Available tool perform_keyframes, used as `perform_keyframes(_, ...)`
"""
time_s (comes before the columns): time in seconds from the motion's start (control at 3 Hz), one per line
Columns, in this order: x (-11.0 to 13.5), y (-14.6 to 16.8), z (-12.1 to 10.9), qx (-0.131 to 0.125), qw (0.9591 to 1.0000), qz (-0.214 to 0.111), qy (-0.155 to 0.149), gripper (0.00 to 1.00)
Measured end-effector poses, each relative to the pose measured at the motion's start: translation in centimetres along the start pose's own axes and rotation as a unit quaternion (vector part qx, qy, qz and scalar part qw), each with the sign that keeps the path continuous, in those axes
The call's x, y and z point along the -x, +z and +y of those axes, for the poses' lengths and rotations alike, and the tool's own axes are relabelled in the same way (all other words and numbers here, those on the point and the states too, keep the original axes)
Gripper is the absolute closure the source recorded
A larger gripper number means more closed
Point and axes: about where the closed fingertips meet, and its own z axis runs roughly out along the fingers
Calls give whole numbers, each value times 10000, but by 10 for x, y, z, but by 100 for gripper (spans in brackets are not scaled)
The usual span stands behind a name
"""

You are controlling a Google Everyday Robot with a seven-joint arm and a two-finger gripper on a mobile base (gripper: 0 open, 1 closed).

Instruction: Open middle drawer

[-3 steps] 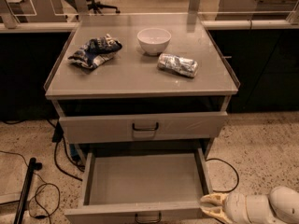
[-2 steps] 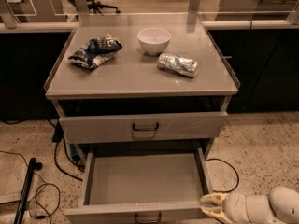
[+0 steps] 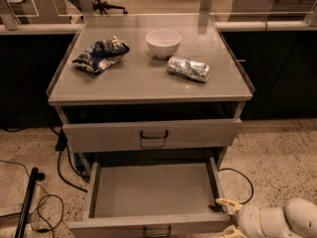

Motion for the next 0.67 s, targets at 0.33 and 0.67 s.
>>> perform_keyframes(0.33, 0, 0, 0, 1, 10000, 0, 0, 0)
perform_keyframes(0.67, 0, 0, 0, 1, 10000, -1, 0, 0)
